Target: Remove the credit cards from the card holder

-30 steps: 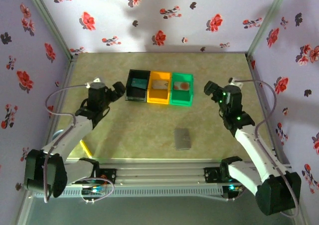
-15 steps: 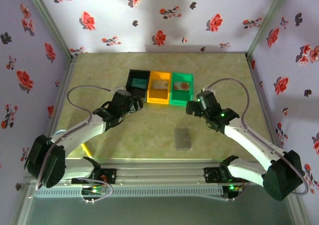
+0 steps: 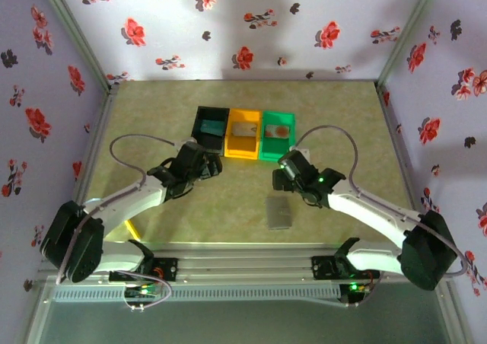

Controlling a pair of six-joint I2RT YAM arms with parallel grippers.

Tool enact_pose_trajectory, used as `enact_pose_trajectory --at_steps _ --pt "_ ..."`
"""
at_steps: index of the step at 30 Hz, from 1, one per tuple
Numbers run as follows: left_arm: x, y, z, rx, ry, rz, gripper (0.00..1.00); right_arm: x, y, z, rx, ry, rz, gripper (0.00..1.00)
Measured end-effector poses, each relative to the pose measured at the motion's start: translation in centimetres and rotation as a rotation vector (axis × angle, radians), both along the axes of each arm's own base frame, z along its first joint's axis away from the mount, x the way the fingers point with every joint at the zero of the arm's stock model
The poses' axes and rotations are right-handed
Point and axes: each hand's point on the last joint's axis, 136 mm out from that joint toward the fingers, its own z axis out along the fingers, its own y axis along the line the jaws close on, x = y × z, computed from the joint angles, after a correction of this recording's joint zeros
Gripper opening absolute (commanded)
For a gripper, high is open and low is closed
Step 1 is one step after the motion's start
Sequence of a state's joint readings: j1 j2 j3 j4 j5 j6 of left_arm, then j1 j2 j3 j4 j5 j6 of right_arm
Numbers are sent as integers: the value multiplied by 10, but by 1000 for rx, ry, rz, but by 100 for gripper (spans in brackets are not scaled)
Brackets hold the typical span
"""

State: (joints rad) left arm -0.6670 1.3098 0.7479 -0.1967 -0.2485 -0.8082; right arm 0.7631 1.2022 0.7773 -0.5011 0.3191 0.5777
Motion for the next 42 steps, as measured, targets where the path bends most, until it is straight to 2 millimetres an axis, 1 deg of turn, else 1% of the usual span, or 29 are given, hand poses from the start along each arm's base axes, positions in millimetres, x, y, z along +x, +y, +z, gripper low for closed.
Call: enact_pose_trajectory --at_steps 7,10,12,19,25,33,37,42 --pt "-8 -4 -8 -21 35 -17 100 -6 6 -21 -49 57 21 78" --pt "-9 -6 -8 -33 42 -21 100 -8 7 -25 -58 67 25 75" --pt "-11 -7 -10 -38 48 -26 100 -8 7 -27 -61 74 22 70" --pt "-16 -12 -14 -54 68 -40 100 -16 9 -38 -78 112 16 65" --pt "-20 -19 -15 -79 83 -55 100 -30 23 -43 -61 130 31 63" --pt "-24 -25 -28 -66 121 -76 100 -53 23 -58 -82 165 29 60" --pt "-25 -27 -28 -67 123 -82 100 -62 20 -65 -93 179 24 57" --pt "-26 -28 -29 -67 124 -87 100 -67 19 -70 -113 185 18 55"
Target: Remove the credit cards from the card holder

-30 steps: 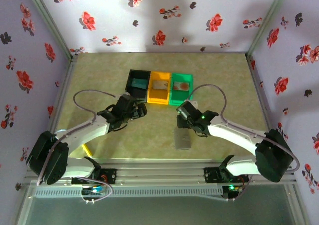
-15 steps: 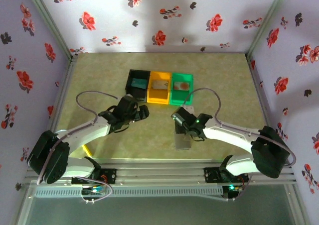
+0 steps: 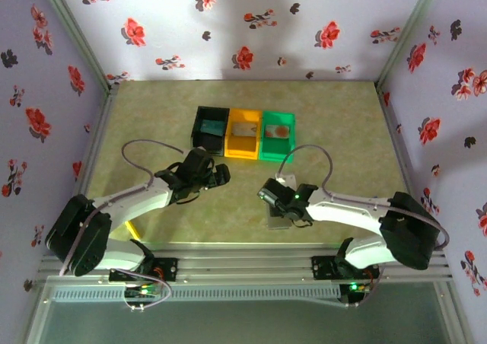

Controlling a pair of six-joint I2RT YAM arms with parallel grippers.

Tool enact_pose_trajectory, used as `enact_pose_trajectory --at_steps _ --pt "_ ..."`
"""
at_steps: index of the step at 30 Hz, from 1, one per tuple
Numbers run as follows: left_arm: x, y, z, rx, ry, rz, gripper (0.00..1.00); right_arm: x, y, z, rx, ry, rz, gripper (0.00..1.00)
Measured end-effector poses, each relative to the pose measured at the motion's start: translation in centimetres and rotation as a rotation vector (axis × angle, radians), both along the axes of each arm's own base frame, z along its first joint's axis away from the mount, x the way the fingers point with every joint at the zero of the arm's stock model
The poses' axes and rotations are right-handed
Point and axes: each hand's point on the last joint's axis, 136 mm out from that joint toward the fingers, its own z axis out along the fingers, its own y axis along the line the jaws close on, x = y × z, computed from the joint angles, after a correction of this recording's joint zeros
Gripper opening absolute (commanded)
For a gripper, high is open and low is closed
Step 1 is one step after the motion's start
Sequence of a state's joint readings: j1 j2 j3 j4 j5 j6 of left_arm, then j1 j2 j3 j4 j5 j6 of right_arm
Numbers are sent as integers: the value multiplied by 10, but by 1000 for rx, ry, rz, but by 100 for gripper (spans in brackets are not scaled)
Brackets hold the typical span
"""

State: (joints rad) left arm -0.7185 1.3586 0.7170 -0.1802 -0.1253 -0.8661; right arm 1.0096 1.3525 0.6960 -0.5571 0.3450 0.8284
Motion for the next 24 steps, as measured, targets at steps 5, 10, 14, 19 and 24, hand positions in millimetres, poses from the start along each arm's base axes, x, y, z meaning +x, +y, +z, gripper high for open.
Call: enact_pose_trajectory --at_steps 5,10,14,19,24 --pt "0 -1 -3 6 8 -4 100 -3 -4 -5 -7 7 -13 52" --pt "-1 -4 -3 3 11 -11 100 -4 -3 -13 -9 12 -24 51" --pt "-1 -5 -5 6 16 -14 100 -4 0 -14 -2 10 -29 47" --pt "-1 -6 -5 11 21 -15 100 -4 1 -14 -1 3 -31 48" --pt "0 -7 -2 8 18 -16 100 -6 -2 -11 -6 -1 -38 50"
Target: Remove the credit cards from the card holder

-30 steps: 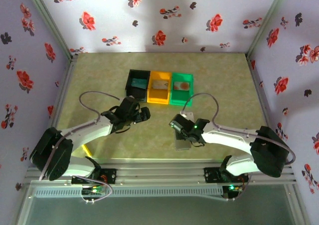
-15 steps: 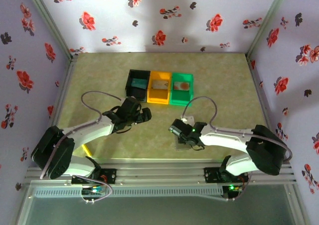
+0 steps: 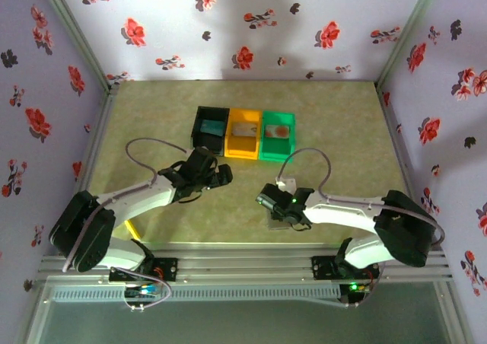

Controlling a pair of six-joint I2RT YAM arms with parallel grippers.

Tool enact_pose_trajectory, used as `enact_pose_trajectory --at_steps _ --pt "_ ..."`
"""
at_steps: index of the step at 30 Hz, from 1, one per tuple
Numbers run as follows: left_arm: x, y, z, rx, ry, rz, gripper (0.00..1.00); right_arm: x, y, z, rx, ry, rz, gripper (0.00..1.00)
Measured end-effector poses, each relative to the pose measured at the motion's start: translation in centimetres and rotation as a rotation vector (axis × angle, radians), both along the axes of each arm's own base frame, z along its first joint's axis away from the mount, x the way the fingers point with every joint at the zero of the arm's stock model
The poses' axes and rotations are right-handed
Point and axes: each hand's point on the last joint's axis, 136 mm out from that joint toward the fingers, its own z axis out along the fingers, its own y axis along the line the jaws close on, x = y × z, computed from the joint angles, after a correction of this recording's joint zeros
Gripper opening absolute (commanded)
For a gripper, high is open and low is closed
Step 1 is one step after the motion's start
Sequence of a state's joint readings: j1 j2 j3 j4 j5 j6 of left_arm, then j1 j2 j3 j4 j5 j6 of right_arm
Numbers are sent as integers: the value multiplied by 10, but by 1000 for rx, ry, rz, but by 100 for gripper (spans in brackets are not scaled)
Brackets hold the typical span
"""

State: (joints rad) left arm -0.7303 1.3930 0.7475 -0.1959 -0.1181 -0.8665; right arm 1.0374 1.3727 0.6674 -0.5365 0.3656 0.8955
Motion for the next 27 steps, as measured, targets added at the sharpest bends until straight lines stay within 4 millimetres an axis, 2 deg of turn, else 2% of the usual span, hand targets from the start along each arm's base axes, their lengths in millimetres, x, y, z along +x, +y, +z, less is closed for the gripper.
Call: enact_pose_trajectory --at_steps 7,15,22,27 --pt "1 -3 3 -6 -6 -5 100 -9 -6 2 -34 15 16 51" --pt "1 -3 3 -5 -4 -5 100 -13 -4 5 -44 16 36 52" --pt "1 -3 3 -5 -5 -5 100 -10 1 22 1 -14 28 52" --pt "0 -2 3 -2 -2 -5 100 -14 3 22 11 -8 23 50"
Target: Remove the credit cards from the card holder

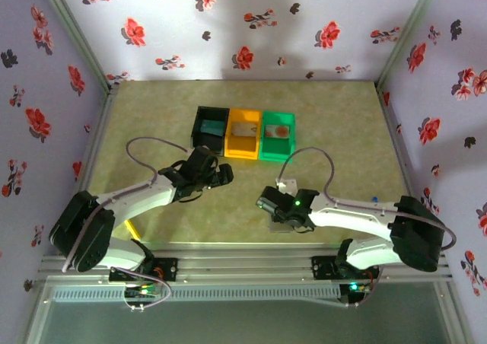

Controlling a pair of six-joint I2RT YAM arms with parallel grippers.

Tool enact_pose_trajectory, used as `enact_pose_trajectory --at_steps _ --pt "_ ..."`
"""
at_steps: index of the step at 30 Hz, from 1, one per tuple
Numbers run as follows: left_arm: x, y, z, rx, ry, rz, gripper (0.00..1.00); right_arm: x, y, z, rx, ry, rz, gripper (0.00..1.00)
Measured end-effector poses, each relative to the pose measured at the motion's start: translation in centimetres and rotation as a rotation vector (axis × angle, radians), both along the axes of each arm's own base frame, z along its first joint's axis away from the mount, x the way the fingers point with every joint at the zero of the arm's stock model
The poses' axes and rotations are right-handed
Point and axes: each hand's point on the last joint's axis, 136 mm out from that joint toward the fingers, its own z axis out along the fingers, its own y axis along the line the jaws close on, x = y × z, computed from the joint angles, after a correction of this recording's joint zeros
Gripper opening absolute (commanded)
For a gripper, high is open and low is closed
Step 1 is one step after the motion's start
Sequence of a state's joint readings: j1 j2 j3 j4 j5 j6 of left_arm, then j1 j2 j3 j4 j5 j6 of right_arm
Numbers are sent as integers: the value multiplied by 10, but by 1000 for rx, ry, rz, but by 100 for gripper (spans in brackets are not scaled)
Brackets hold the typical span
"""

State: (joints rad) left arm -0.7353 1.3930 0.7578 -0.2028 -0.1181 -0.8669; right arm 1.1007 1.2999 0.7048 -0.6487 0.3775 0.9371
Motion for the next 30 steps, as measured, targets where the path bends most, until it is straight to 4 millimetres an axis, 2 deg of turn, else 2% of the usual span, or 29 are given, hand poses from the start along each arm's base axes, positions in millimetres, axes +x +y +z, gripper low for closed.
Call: enact_pose_trajectory --at_steps 12,20,24,30 --pt "-1 1 -1 6 7 0 100 -10 2 -24 -23 46 -19 43" --pt "-1 1 -2 7 8 0 100 -7 3 -26 -37 24 -29 29" --pt "-2 1 -3 10 11 0 100 -6 3 -25 -37 17 -36 18" --pt "-2 2 -3 10 11 0 100 -5 3 -24 -35 13 -40 15"
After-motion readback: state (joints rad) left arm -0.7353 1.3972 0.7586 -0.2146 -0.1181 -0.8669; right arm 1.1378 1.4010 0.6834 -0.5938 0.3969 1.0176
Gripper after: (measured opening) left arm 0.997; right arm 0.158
